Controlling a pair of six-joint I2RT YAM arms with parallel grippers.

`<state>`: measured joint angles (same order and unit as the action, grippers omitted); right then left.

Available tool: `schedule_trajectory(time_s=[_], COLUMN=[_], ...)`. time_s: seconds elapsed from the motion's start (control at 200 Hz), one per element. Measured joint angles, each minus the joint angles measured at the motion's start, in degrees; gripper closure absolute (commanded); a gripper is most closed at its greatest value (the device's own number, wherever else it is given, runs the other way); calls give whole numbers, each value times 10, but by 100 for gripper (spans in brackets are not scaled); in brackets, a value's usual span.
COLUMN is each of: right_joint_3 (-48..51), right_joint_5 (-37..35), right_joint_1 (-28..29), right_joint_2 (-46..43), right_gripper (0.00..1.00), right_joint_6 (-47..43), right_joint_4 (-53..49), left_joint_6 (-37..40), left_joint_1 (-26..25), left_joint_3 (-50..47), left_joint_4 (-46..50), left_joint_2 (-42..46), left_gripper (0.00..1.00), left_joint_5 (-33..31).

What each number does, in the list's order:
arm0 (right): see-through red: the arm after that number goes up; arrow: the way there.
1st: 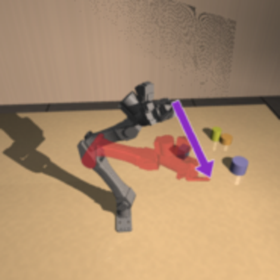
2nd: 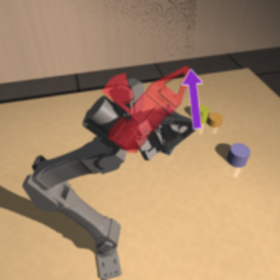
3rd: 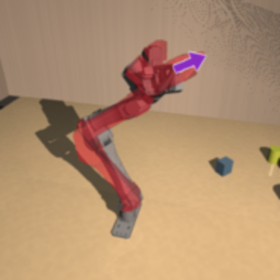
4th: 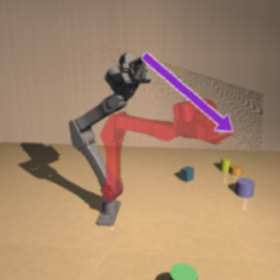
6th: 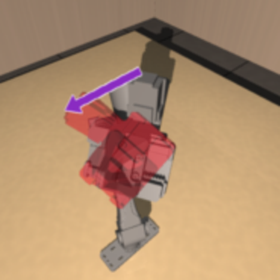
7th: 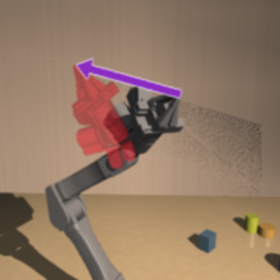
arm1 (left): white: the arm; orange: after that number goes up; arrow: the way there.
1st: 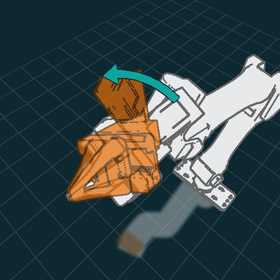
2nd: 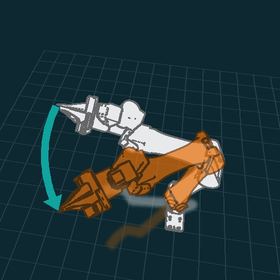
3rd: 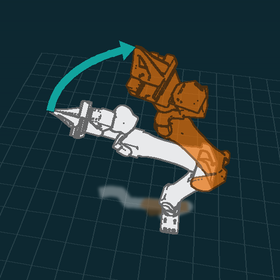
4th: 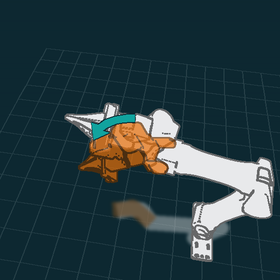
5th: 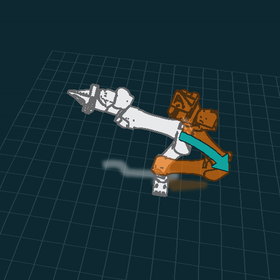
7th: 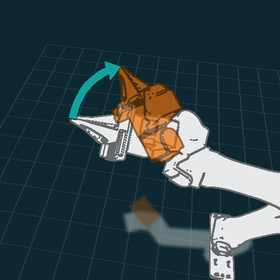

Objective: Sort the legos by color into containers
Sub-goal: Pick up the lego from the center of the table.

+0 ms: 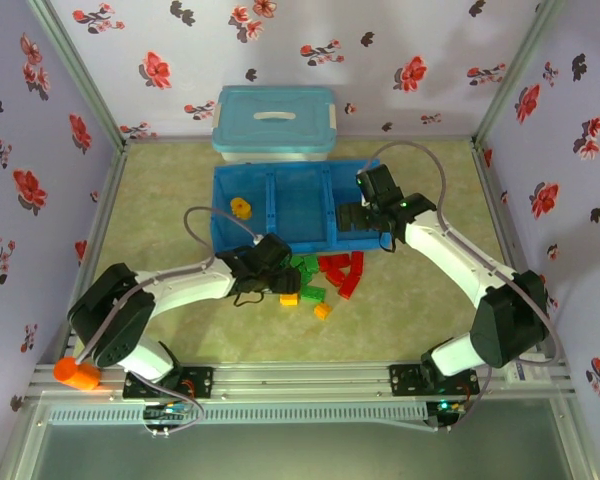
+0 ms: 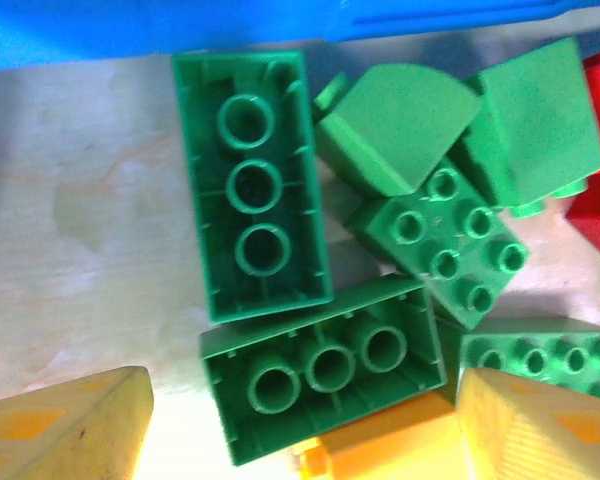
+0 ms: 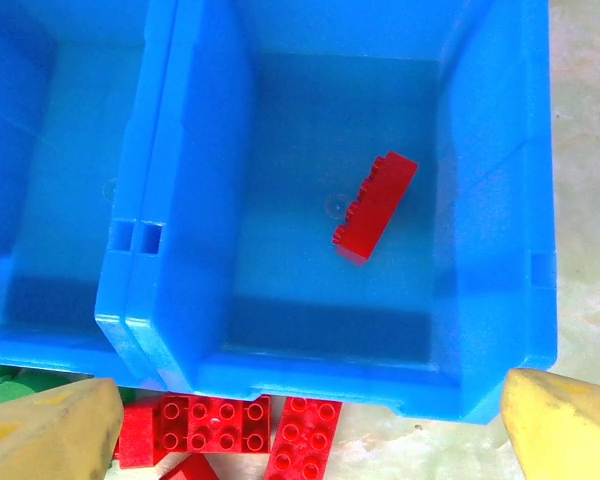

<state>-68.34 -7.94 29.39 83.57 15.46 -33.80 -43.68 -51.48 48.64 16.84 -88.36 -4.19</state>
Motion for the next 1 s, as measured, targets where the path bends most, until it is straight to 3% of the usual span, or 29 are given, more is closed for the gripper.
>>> schedule_trajectory(time_s=[0.35,1.0], right_joint_3=[22,54], right_joint_5=[2,4], right_joint_1=[2,2], right_joint_2=[-17,-35], right_gripper=[2,2], right_joint_6=[2,11], right_joint_4=[22,40], left_joint_6=[-2,2], left_joint_1=[-22,-32], left_joint_3=[63,71], left_joint_4=[21,74], left_joint_2=[-57,-62], left_gripper=[21,21], left_joint_5=[-18,-37])
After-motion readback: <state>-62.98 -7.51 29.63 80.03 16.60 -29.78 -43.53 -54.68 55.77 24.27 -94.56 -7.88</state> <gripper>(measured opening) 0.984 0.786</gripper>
